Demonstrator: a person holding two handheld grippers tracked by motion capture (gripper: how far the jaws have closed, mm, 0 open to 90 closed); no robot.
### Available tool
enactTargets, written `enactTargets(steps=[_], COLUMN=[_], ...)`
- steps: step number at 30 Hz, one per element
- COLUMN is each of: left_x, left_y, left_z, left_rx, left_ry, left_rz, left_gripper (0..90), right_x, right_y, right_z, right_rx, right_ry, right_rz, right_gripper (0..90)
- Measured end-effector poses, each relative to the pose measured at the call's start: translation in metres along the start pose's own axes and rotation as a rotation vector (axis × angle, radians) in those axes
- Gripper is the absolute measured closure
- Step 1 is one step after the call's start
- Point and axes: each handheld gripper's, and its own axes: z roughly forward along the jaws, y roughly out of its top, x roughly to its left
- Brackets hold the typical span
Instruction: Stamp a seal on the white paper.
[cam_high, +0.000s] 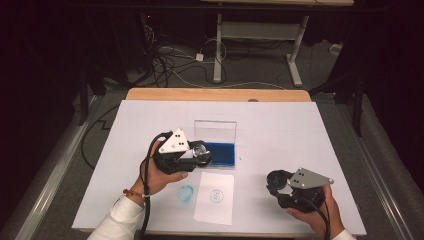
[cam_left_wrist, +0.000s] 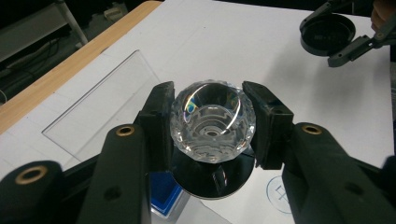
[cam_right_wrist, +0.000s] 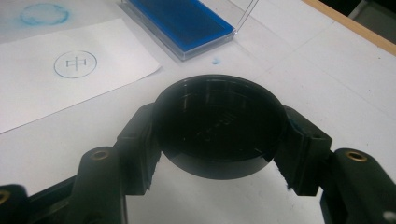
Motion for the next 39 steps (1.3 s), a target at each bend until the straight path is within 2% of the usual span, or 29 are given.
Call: enactTargets(steps=[7,13,20,26,39], left_x=[-0.007,-0.011,-0.019,-0.024,-0.035], left_y=[-0.001,-0.001,-0.001,-0.005,-0.016], left_z=[0.001,0.001,0.002,0.003,0.014], left_rx=[0.011,0.007,0.007,-0.001,0.051], left_ry=[-0.027,-0.03,-0.034,-0.068,-0.104], left_rz=[0.021,0.027,0.052,0.048,0.07], left_gripper=[55.0,55.0,55.0,55.0,55.0], right_x=[0.0,0.002,0.001,0.002,0.004], right_y=[0.0,0.0,0.0,0.0,0.001], right_z=[0.001,0.001,0.001,0.001,0.002], right_rx=[0.002,0.006,0.004,0.005,0.01], right_ry=[0.002,0.005,0.002,0.003,0.003], right_rz=[-0.004,-0.01,-0.008,-0.008,-0.015], right_gripper=[38.6,38.6,38.6,38.6,38.6])
